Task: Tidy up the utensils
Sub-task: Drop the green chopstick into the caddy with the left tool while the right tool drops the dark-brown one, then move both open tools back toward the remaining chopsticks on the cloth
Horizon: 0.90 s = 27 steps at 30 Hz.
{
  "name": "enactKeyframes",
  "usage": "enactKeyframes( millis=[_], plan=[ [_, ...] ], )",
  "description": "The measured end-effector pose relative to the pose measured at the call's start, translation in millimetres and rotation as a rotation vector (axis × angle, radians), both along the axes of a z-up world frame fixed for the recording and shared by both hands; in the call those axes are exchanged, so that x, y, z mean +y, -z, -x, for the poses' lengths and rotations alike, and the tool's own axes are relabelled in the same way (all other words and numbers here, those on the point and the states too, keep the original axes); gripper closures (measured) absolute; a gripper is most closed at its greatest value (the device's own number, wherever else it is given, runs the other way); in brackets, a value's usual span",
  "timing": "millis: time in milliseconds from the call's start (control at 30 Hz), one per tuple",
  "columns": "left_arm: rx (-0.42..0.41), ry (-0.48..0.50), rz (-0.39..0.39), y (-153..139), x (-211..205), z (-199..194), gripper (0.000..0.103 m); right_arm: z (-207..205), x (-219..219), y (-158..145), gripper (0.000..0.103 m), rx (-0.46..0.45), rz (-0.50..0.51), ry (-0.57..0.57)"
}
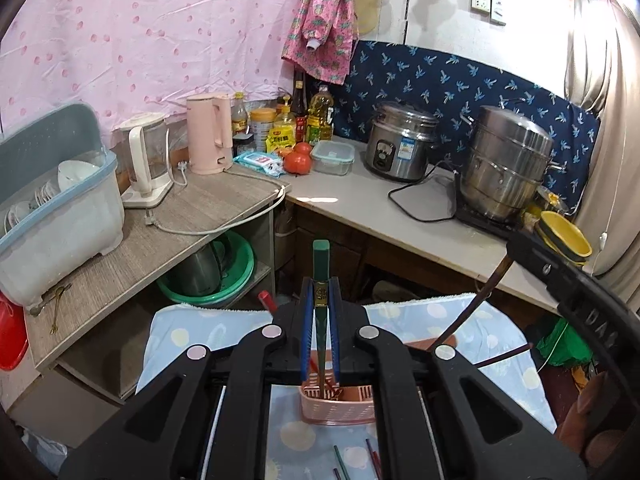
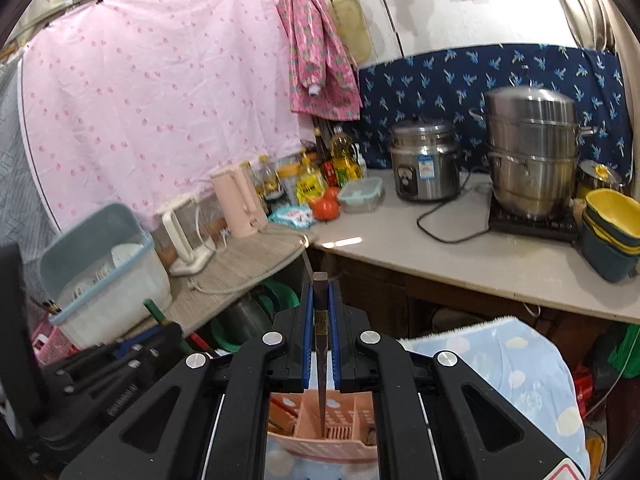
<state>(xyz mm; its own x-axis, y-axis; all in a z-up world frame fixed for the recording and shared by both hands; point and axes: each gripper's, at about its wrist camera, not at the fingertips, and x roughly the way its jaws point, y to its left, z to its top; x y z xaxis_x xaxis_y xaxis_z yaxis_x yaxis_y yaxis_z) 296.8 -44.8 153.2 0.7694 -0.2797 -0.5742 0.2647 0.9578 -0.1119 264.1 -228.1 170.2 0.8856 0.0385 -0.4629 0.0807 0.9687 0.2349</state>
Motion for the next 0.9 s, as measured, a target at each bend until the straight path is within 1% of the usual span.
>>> enactKeyframes(
  millis=[33, 67, 100, 133, 267, 367, 533, 733, 900],
  plan=[
    [0.005, -0.008, -0.004, 3, 1, 0, 0.094, 0, -1, 6, 0.086, 0.008, 0.002, 0.007],
    [0.016, -0.022, -0.009, 8, 2, -1, 0.082, 0, -2, 11, 0.08, 0.021, 0.003, 0.019],
    [0.017, -0.028, -0.005, 10, 4, 0, 0.064, 2, -4, 15, 0.069, 0.024, -0.002, 0.023],
    [0.012, -0.041, -0.004, 11, 5, 1, 0.06, 4, -6, 18, 0.064, 0.025, -0.007, 0.028],
    [0.012, -0.045, 0.0, 15, 10, 6, 0.058, 13, -11, 25, 0.063, 0.04, -0.022, 0.031],
    [0.009, -0.051, -0.018, 18, 12, 12, 0.058, 23, -12, 30, 0.063, 0.052, -0.025, 0.033],
    [0.019, -0.047, -0.023, 24, 13, 31, 0.055, 45, -10, 42, 0.063, 0.083, -0.028, 0.027],
    [0.048, -0.038, -0.032, 37, 15, 60, 0.055, 82, -5, 63, 0.063, 0.131, -0.008, 0.021],
    [0.085, -0.032, -0.052, 58, 16, 91, 0.055, 120, 0, 87, 0.063, 0.182, 0.016, 0.023]
  ],
)
